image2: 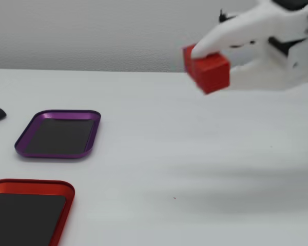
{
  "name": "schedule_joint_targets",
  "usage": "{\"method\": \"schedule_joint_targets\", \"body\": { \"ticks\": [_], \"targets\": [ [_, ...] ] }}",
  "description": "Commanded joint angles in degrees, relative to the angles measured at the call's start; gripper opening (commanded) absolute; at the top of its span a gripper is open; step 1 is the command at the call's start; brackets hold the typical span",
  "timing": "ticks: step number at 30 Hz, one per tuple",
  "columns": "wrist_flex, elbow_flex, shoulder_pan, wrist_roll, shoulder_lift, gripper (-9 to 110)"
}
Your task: Grasp a red block and put it in the left red dish.
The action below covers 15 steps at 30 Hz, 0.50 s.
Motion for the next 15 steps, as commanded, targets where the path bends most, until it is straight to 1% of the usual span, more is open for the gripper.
{"method": "schedule_joint_targets", "body": {
  "ticks": [1,5,7,12,15],
  "targets": [
    [-12.0,5.8,-1.1,1.3,0.6,-1],
    [-20.2,8.0,-5.7,6.1,-8.8,-1],
    [-23.2,5.6,-8.0,9.1,-15.6,-1],
    [-25.0,-11.2,-9.8,17.7,-39.7,-1],
    [-25.1,-21.7,-9.9,20.0,-55.5,-1]
  ]
}}
